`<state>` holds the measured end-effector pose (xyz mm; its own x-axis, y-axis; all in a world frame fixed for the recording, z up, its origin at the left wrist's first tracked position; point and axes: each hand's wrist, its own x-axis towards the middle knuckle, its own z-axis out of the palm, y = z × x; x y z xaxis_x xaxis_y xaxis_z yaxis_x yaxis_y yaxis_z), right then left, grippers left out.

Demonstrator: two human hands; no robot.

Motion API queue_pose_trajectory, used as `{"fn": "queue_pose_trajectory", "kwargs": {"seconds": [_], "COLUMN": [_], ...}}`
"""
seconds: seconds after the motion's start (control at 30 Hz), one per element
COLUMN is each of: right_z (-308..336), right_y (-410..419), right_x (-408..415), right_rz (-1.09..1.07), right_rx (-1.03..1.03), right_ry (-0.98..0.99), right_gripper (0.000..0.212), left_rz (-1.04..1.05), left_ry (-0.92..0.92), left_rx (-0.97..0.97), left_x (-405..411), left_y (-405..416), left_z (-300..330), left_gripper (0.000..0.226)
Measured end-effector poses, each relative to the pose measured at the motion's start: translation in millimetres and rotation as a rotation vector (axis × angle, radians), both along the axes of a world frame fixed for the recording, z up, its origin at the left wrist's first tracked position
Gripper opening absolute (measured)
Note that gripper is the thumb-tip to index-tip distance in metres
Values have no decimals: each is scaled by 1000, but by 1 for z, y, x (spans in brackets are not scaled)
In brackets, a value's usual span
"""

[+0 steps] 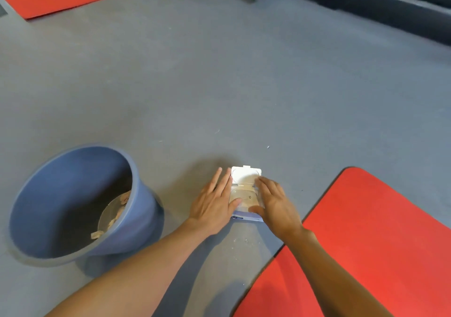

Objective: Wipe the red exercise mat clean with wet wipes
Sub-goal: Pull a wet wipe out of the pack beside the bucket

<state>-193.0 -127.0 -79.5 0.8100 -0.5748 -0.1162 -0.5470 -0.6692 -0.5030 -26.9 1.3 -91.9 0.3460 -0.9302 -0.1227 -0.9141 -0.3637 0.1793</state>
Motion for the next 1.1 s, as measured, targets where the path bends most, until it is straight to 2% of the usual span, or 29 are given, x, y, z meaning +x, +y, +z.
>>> {"fn": "queue_pose_trajectory", "kwargs": {"seconds": [0.17, 0.23, 0.3, 0.4, 0.5, 0.67, 0.8, 1.1], "right_z": [-16, -20, -22, -22, -23, -26, -31, -35], "right_y": [-5, -3, 2, 11, 17, 25, 30, 32], "right_x": [-9, -9, -6, -4, -5, -10, -17, -22], "right_rz": [62, 22, -37, -96, -132, -183, -153, -80], "right_rx": [42, 58, 49, 43, 64, 128, 93, -13], "right_ry": [136, 125, 77, 52, 13, -69, -53, -28], "right_gripper": [87, 87, 86, 84, 82, 80, 77, 75], "left_rz": [7, 10, -7, -11, -57, 19, 81, 166], "left_ry": [70, 104, 63, -10, -63, 102, 112, 41], "left_rx": [144, 155, 151, 55, -112, -237, -262, -189], "left_x": [-3, -1, 0, -1, -6, -21, -29, -36], "left_y": [-8, -11, -13, -15, -12, -8, -10, -25], "left_z": [-7, -10, -9, -9, -9, -6, -5, -4], "left_gripper": [77, 77, 77, 74, 59, 41, 39, 49]}}
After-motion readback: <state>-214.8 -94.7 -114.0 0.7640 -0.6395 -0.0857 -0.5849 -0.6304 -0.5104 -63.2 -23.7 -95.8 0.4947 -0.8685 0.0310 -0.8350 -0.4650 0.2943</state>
